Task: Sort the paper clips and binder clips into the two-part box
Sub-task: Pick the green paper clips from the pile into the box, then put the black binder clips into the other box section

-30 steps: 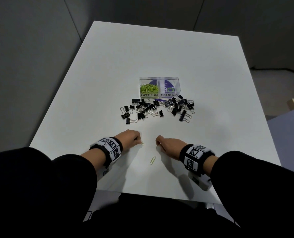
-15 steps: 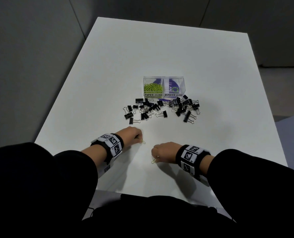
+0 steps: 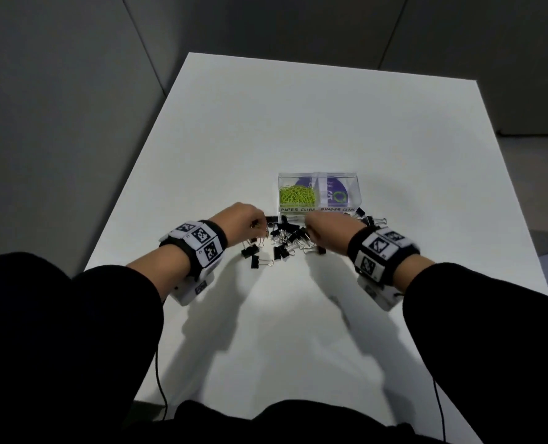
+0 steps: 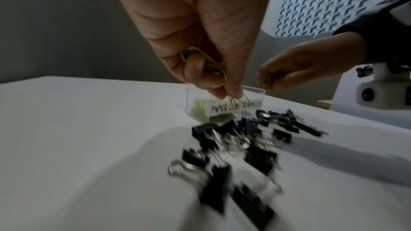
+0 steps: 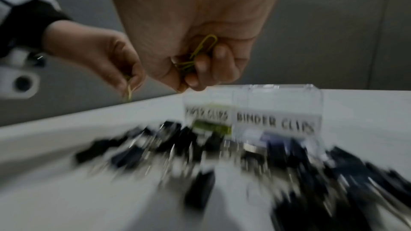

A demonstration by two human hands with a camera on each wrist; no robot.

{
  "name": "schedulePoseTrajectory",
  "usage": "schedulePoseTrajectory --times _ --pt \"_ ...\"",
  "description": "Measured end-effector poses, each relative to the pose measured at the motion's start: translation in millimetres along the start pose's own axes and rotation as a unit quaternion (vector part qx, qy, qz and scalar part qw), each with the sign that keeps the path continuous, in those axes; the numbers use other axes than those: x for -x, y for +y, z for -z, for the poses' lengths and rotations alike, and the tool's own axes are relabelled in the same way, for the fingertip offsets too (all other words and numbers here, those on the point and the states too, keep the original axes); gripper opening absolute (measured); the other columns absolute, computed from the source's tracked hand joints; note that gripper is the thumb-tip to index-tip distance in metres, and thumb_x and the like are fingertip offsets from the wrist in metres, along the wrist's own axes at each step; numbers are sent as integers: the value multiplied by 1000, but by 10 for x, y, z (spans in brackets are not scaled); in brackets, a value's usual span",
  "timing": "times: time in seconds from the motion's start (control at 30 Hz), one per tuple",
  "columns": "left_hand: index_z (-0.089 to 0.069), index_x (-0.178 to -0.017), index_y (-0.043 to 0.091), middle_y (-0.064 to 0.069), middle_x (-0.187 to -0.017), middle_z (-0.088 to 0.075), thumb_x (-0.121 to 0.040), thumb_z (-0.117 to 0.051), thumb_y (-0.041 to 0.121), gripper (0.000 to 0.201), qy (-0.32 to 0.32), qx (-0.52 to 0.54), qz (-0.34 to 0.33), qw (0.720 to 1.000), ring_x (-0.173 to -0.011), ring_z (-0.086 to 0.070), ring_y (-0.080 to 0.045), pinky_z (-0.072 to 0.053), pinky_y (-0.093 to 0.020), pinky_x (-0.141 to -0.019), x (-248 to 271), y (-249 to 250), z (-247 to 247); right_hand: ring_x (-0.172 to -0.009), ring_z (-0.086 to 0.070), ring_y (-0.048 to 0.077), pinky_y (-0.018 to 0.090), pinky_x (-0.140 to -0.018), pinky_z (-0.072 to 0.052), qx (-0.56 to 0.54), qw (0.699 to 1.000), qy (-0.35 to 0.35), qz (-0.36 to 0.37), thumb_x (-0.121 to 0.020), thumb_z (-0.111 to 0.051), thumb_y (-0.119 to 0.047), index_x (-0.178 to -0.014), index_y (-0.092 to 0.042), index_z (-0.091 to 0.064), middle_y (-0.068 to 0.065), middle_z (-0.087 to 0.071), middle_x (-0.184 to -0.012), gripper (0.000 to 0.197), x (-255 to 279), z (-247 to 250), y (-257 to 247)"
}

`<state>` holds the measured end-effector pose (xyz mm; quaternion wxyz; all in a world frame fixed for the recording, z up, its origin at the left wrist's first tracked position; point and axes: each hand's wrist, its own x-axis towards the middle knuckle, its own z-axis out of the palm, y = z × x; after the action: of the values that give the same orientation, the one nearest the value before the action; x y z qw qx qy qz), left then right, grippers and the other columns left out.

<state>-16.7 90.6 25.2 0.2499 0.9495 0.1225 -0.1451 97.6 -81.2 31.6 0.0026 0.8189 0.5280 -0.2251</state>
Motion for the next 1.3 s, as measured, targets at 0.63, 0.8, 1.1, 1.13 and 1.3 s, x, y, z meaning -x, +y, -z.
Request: schedulePoseTrajectory --times 0.63,0.8,1.1,1.13,1.3 --pt "-63 -107 5 -11 -110 -62 -92 -54 18 22 15 -22 -45 999 -101 -57 -25 -42 -29 -84 -985 204 360 -112 -52 27 38 -81 -47 -36 977 201 -58 -92 -46 -9 -121 -10 -55 10 -57 -121 30 -550 317 552" --pt "-62 -110 4 -12 -112 -60 -93 -52 17 23 -27 -48 -79 995 -101 -57 -26 -42 -29 -83 -1153 430 233 -113 -50 26 35 -78 -46 -68 960 227 -146 -91 -46 -8 -123 -11 -53 9 -54 -124 33 -158 225 861" --pt "-62 -115 14 -2 -119 -58 -97 -42 27 30 66 -102 -108 987 -107 -56 -21 -46 -33 -80 -873 347 211 -128 -41 29 41 -97 -41 -102 937 68 -327 -95 -40 -24 -138 -12 -37 11 -38 -143 45 224 -146 1210" --pt "-63 -113 14 -2 -116 -58 -97 -42 26 29 101 -98 -87 986 -105 -57 -21 -46 -32 -76 -800 263 204 -129 -39 31 43 -99 -40 -113 933 54 -337 -95 -42 -31 -140 -13 -33 12 -36 -144 49 238 -186 1221" --pt "-51 -125 15 -10 -127 -48 -95 -43 30 35 62 -38 145 987 -111 -56 -29 -47 -37 -88 -441 -225 -73 -125 -39 33 46 -97 -43 -88 941 -18 -325 -78 -53 -66 -141 -21 -24 13 -35 -137 83 243 -336 1163"
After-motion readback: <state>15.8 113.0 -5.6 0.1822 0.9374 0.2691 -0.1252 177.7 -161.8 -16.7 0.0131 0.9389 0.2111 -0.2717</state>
